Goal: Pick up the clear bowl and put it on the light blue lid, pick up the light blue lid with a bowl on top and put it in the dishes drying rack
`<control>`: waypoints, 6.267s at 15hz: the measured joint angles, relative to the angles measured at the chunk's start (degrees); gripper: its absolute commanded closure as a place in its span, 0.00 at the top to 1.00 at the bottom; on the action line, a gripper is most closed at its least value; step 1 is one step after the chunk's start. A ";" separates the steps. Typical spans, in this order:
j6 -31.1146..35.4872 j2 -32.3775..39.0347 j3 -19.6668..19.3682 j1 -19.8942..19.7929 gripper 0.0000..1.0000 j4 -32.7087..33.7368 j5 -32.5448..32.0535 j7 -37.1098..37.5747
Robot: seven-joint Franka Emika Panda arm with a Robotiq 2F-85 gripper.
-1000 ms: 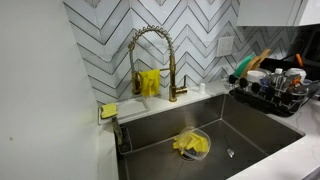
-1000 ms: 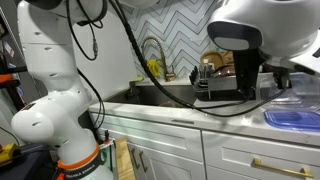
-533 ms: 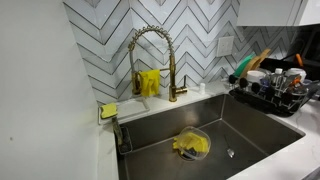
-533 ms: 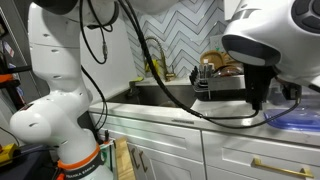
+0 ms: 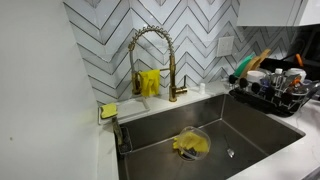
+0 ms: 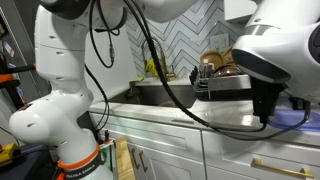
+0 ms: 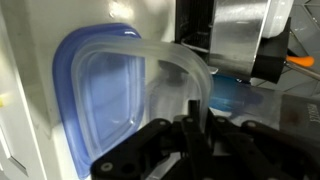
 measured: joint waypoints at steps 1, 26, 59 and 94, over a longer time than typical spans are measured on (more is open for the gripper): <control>-0.22 0.32 0.00 -0.11 0.30 0.20 0.22 -0.23; -2.73 -1.09 -1.41 -0.62 1.00 4.96 -0.04 -1.50; -20.66 21.90 0.34 -8.95 1.00 25.74 -17.29 18.08; -26.76 25.71 1.50 -10.78 0.02 37.26 -30.04 22.82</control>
